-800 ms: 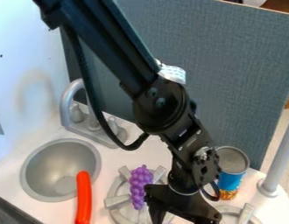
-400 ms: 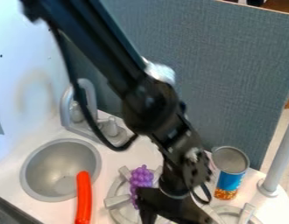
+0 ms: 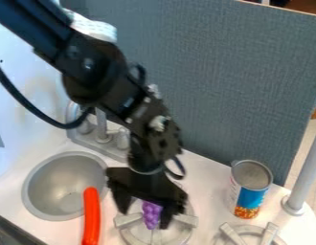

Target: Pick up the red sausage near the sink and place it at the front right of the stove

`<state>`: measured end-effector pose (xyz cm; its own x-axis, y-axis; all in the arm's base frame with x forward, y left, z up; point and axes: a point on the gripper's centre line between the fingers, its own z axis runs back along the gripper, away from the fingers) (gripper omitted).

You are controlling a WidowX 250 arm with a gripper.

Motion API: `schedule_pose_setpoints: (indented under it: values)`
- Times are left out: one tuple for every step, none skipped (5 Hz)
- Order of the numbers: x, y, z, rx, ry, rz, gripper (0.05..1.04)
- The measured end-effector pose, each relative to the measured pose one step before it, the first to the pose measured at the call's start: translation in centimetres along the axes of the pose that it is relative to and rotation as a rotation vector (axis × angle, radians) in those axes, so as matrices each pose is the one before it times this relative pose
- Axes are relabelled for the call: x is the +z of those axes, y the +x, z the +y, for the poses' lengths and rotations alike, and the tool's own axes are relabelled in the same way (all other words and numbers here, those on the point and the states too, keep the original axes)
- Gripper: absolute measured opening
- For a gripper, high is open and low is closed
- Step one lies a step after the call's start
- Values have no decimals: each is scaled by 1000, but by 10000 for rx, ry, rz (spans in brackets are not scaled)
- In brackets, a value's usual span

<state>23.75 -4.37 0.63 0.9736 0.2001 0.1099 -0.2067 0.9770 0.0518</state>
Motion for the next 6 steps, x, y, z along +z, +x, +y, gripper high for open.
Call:
schedule_pose_setpoints:
  values:
    - [-1899,725,3565,873,420,344,1001]
    - [-2491,730,3091,883,147,222,1001]
    - [-1690,916,1571,999,-59,-236,1001]
    - [-1283,285,498,986,325,-142,1001]
    - [-1846,-77,-184,299,147,197,1001]
    - [-1281,251,62,195,110,341,1001]
